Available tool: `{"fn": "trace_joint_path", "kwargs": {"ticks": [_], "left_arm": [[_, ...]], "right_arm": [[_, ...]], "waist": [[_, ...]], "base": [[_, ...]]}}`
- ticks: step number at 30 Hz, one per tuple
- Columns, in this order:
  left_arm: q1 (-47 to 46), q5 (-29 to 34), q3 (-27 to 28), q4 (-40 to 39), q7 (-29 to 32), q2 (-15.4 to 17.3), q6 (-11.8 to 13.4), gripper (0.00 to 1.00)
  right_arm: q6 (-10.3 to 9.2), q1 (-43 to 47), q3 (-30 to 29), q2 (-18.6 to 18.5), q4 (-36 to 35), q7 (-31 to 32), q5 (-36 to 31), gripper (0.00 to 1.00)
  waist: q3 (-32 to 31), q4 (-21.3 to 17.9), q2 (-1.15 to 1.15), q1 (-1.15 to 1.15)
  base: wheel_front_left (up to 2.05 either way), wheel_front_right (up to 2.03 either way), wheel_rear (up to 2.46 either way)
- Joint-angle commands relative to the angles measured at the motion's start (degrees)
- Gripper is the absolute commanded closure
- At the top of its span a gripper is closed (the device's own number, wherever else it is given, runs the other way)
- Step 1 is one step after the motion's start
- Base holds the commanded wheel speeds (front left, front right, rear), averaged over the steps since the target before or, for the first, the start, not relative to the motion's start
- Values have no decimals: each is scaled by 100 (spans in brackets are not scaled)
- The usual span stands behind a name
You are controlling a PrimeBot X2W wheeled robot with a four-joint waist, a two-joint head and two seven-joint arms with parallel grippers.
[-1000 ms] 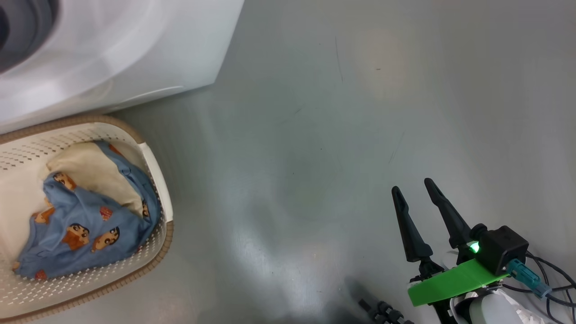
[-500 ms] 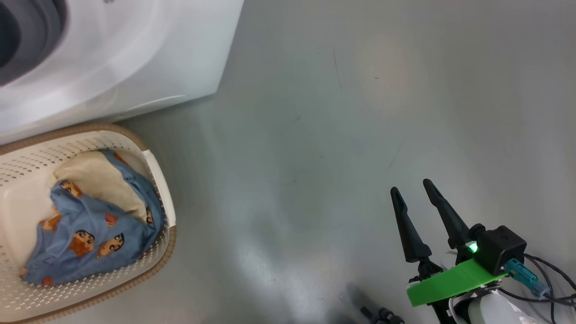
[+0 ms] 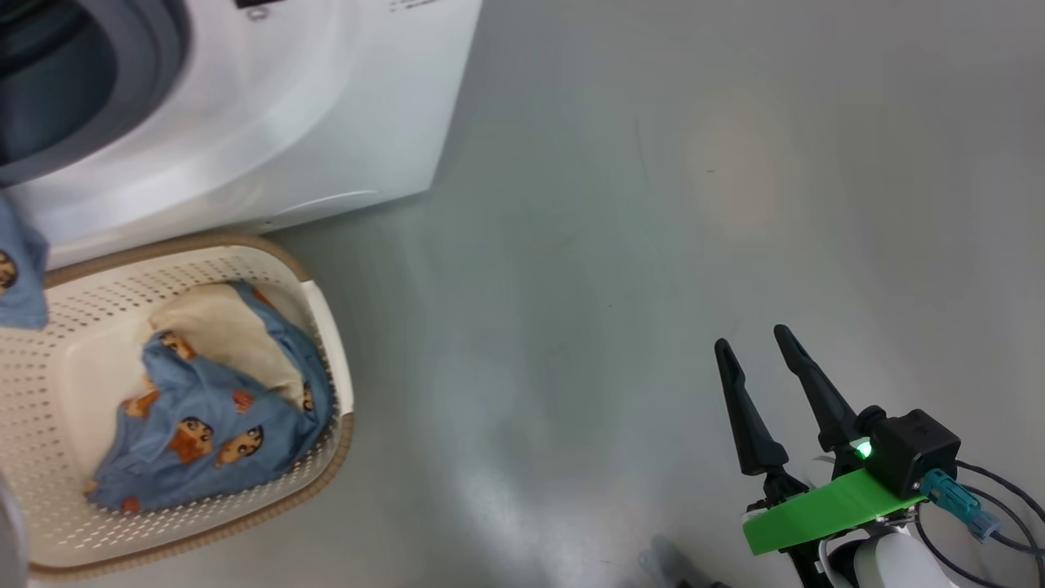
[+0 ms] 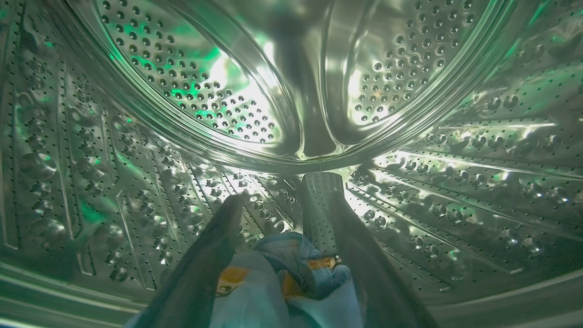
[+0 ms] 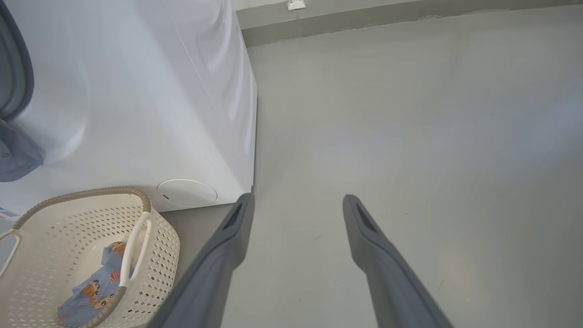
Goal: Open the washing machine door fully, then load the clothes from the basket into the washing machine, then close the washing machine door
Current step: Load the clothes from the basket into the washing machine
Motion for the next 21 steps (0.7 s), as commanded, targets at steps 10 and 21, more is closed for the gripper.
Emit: {"fn": "trace_joint_path", "kwargs": {"ticks": [10, 21], "left_arm": [[220, -105, -49, -140, -134, -112, 98, 0], [787, -350, -31, -522, -153, -352, -121, 0]], "right_arm": [[9, 9, 47, -58, -81, -28, -55, 0], [9, 32, -91, -58, -90, -28, -104, 0]], "waist": [[-283, 382, 0, 0], [-575, 811, 0, 0]], "base": [[0, 0, 0], [0, 0, 0]]}}
